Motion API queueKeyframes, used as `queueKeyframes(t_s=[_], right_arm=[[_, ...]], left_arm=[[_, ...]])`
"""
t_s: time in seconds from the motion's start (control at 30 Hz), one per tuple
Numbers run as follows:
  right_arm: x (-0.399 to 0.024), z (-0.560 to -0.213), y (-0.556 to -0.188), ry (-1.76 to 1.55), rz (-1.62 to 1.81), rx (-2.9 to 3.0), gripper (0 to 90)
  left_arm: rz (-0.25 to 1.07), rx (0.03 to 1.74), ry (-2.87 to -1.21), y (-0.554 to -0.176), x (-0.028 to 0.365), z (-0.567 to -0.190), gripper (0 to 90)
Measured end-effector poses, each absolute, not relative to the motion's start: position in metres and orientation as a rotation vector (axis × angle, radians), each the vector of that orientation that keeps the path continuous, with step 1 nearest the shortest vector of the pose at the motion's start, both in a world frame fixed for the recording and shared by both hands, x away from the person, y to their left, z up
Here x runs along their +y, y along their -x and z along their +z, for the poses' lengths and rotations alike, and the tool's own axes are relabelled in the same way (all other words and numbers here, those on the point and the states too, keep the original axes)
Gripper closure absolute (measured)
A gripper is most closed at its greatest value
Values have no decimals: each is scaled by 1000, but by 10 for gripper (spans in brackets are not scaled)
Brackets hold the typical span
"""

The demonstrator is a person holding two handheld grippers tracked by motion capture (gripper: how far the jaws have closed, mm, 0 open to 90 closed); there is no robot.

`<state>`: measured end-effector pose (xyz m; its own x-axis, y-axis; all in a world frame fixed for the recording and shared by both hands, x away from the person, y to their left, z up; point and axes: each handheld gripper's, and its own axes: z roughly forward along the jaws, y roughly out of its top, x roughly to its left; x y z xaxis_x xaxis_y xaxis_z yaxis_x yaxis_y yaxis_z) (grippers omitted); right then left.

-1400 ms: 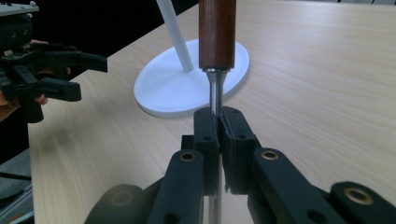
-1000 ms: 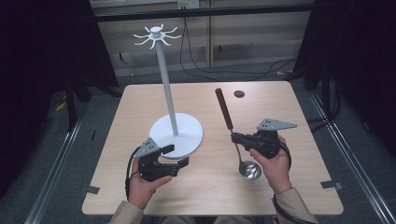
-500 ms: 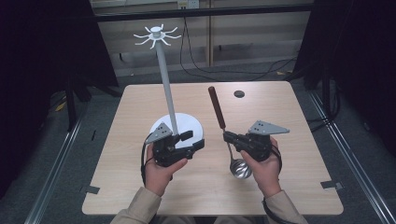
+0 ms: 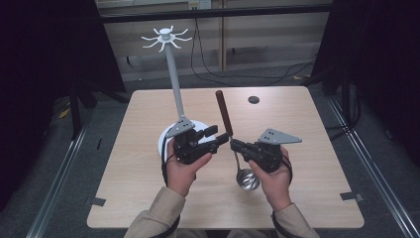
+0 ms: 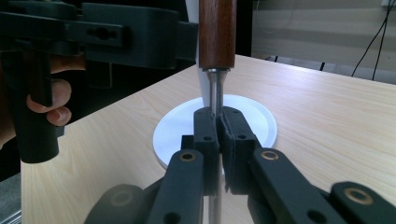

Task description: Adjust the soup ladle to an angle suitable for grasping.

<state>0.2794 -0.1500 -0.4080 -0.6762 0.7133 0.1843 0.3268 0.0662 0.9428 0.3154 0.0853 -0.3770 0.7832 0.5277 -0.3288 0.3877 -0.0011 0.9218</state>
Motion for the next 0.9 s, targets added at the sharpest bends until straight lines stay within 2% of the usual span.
queueKeyframes(t_s=[0.3, 0.57, 0.9], right_arm=[[-140, -409, -279, -1028, 1648, 2016, 860], [-135, -407, -278, -1021, 1663, 1993, 860], [-134, -407, -276, -1030, 1674, 1967, 855]], left_arm=[[124, 760, -1620, -318, 79, -378, 559], [113, 755, -1602, -319, 79, -376, 708], [144, 722, -1638, -317, 75, -370, 739]])
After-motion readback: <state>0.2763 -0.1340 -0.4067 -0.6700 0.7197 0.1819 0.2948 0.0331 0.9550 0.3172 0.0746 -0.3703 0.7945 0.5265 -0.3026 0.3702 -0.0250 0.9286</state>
